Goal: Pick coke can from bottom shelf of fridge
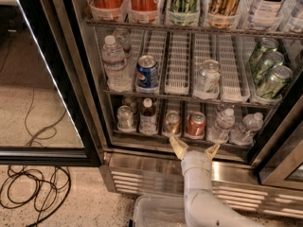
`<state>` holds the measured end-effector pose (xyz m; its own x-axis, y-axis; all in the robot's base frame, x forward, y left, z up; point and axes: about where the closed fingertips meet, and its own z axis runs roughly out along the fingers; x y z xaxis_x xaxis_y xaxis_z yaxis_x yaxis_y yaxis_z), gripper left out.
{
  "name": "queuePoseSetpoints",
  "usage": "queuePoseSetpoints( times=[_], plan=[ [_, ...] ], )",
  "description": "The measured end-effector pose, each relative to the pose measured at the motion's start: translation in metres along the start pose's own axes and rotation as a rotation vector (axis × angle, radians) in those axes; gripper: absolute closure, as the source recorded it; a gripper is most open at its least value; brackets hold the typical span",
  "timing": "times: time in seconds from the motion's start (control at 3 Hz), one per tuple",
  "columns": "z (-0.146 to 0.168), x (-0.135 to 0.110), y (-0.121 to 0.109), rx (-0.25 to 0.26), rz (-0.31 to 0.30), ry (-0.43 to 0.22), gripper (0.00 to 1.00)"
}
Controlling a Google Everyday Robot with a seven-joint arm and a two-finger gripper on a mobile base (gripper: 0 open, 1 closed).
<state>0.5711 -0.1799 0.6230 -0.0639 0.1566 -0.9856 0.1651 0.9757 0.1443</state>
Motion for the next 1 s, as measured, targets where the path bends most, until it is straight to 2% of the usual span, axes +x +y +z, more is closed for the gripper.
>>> queuePoseSetpoints(
  times=[0.33,0.67,1.0],
  plan=[
    [0.0,0.0,0.0,0.0,0.0,0.0,0.0],
    [0.0013,-0.0049,-0.0029,0.016,-0.007,-0.029,0.15],
    [0.0013,-0.0049,-0.0029,0.016,-0.007,-0.029,0.36]
  ],
)
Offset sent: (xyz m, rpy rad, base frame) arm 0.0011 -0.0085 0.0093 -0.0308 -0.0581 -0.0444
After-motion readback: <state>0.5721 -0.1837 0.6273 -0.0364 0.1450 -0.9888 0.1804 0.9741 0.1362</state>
